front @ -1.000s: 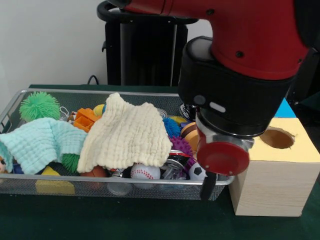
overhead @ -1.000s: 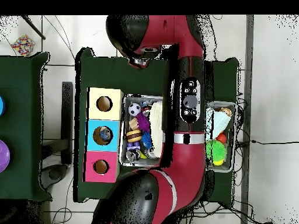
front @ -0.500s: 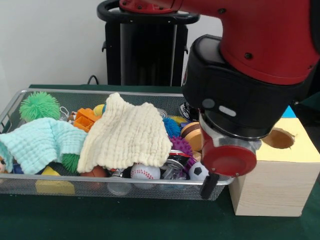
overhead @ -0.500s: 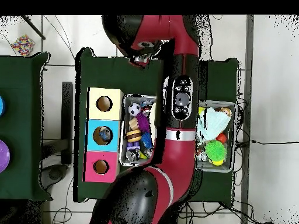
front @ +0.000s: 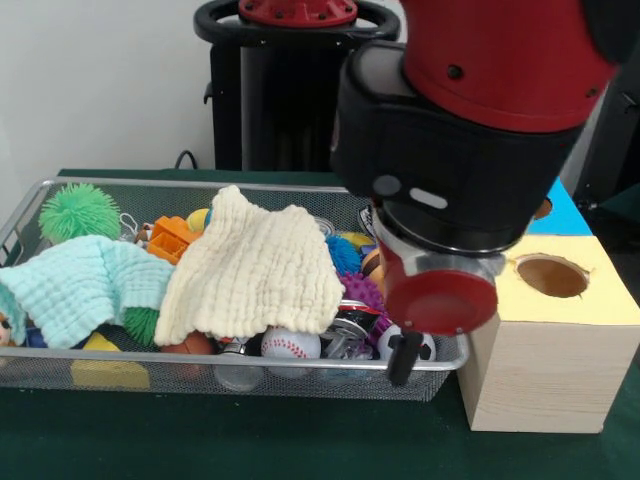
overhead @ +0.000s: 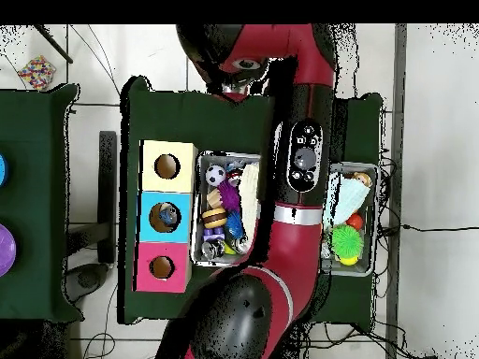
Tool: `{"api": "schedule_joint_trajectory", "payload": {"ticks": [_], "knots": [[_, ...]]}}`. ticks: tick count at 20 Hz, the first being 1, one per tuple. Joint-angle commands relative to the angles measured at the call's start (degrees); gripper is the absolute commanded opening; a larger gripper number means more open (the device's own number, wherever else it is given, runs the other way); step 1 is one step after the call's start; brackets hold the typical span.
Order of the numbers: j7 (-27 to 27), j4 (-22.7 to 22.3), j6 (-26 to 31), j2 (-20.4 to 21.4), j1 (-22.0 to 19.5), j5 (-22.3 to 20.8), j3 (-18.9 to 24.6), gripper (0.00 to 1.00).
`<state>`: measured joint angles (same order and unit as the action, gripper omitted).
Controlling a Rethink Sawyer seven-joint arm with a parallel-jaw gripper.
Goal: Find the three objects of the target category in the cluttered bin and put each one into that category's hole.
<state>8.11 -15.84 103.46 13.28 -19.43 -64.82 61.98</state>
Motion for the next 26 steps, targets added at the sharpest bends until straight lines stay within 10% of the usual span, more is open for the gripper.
{"api": "schedule_joint_trajectory", "payload": {"ticks": [1, 12, 20, 26], "knots": [[-13.7, -2.1, 5.8, 2.6, -3.6, -1.9, 3.6, 1.00], [-13.5, 1.4, 6.6, 0.8, -5.0, -9.6, 9.3, 1.00], [-5.6, -1.2, 2.8, -1.6, -7.0, -6.3, 6.5, 1.00], [-9.0, 0.8, 13.2, -0.6, -6.6, -13.1, 8.1, 1.00]]}}
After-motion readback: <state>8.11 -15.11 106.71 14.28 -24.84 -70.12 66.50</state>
